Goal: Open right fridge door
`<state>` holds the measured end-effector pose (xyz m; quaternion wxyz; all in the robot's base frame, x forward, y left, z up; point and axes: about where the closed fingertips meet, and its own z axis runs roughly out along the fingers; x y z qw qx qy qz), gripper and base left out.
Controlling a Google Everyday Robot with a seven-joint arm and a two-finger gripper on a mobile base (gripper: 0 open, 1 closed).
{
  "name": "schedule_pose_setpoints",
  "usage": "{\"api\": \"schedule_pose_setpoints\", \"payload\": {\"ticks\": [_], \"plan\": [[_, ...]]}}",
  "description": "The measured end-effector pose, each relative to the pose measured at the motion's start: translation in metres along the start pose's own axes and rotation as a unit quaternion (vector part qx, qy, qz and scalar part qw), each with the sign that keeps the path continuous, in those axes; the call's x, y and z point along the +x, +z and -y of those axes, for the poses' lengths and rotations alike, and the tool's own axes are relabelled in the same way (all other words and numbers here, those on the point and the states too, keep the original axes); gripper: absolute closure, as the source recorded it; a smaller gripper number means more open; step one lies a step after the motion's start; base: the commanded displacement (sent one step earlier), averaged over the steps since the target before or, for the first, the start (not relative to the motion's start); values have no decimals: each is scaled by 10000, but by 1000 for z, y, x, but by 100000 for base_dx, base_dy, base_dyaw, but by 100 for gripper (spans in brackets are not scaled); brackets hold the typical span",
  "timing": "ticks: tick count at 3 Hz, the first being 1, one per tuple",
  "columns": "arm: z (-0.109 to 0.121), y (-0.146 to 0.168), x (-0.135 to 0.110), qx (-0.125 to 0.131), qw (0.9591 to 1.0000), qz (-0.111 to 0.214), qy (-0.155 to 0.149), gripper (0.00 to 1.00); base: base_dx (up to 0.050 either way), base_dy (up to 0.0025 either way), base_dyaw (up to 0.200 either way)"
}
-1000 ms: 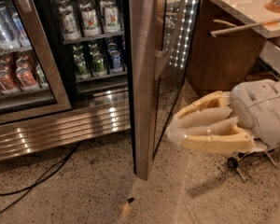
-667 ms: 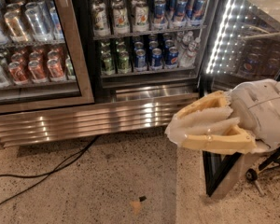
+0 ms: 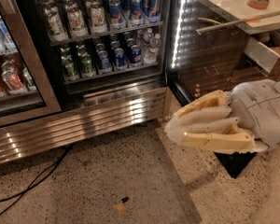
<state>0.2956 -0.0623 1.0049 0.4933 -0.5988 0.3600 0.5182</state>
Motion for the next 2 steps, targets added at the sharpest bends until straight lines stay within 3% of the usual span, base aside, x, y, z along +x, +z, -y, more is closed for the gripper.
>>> {"api": "schedule_pose_setpoints", "payload": {"ticks": [2], "plan": [[0, 0, 0, 0, 10000, 0, 0, 59, 0, 0, 0]]}}
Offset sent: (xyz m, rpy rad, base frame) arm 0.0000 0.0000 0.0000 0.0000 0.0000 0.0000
